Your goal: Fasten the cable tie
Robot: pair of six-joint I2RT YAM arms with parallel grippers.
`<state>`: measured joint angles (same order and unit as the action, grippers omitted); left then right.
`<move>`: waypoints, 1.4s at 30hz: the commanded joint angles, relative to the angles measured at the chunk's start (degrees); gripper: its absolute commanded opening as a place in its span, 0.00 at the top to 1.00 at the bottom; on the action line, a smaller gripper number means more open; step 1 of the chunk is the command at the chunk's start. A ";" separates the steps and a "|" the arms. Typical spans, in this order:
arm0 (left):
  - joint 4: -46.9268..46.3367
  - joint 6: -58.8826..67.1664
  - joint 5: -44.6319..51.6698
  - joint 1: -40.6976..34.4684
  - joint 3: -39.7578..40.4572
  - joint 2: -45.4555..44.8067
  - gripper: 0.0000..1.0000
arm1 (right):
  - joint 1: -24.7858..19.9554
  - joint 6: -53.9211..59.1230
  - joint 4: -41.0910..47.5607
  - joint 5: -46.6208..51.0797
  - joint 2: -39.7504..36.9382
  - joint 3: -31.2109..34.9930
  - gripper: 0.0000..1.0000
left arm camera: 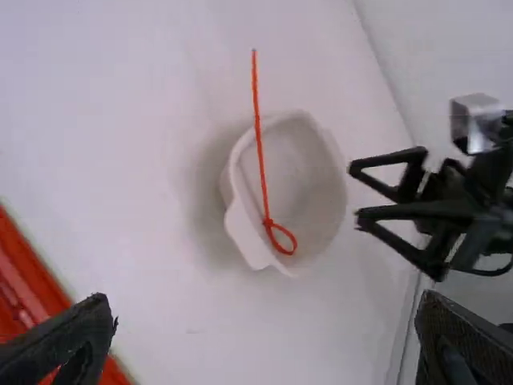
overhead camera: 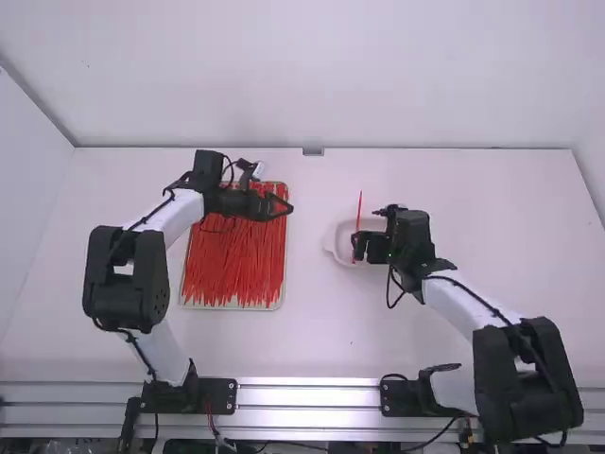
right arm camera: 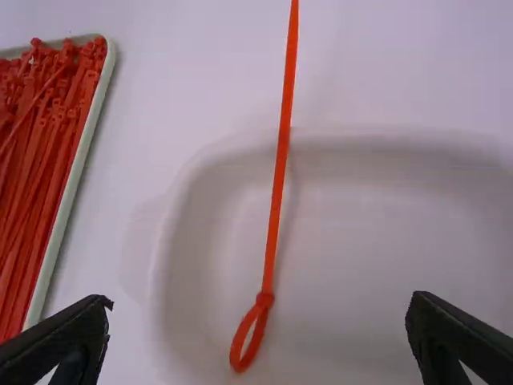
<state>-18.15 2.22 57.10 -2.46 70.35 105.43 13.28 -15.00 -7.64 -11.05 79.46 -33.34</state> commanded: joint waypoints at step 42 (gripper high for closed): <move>-7.35 -2.22 -21.44 2.46 -3.06 -15.69 0.08 | -0.86 2.59 7.64 6.21 -14.26 4.40 0.08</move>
<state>-26.00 0.56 37.26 0.25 69.06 93.30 13.96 -14.61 -0.01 -7.46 67.44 -30.92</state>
